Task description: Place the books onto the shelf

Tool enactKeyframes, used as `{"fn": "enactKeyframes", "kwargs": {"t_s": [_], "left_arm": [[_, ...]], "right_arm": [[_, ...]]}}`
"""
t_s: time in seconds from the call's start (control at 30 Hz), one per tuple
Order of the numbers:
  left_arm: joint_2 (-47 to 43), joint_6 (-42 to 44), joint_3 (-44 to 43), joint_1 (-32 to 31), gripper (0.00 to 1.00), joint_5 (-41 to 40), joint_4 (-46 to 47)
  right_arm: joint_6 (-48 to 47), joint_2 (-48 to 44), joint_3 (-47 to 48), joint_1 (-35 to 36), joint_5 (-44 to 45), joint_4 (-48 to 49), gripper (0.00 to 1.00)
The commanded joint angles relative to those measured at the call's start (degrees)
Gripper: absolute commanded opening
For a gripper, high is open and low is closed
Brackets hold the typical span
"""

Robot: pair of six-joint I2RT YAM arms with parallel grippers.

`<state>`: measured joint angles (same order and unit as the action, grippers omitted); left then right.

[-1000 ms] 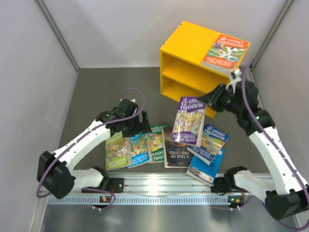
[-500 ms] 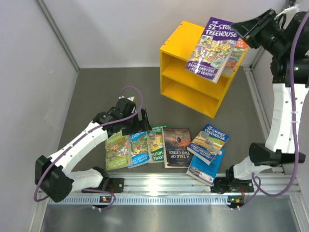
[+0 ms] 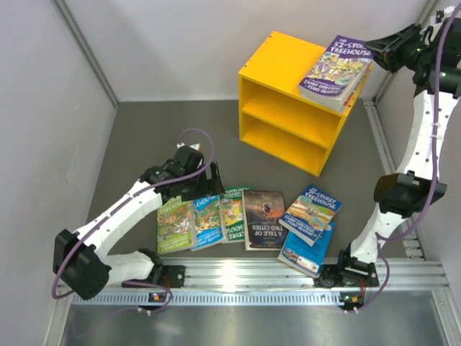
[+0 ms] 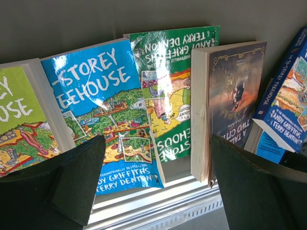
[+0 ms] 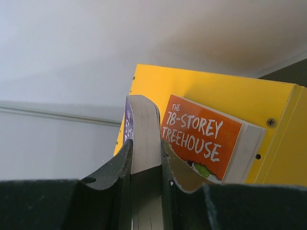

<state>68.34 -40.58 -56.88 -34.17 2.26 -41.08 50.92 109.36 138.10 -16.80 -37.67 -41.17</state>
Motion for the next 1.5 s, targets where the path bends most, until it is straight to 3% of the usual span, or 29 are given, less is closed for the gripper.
{"fn": "enactKeyframes", "kwargs": {"t_s": [0.0, 0.7, 1.47], "left_arm": [[1.80, 0.41, -2.00, -0.10, 0.95, -1.12, 2.32], [6.46, 0.24, -4.90, -0.10, 0.95, -1.73, 2.06], [8.48, -0.73, -5.96, -0.10, 0.94, -3.49, 1.44]], "right_arm": [[1.47, -1.61, 1.30, -0.61, -3.46, 5.75, 0.00], [-3.54, 6.30, -1.17, -2.54, -1.44, 5.22, 0.00], [-6.71, 5.60, -6.44, -3.95, -8.65, 6.27, 0.02]]}}
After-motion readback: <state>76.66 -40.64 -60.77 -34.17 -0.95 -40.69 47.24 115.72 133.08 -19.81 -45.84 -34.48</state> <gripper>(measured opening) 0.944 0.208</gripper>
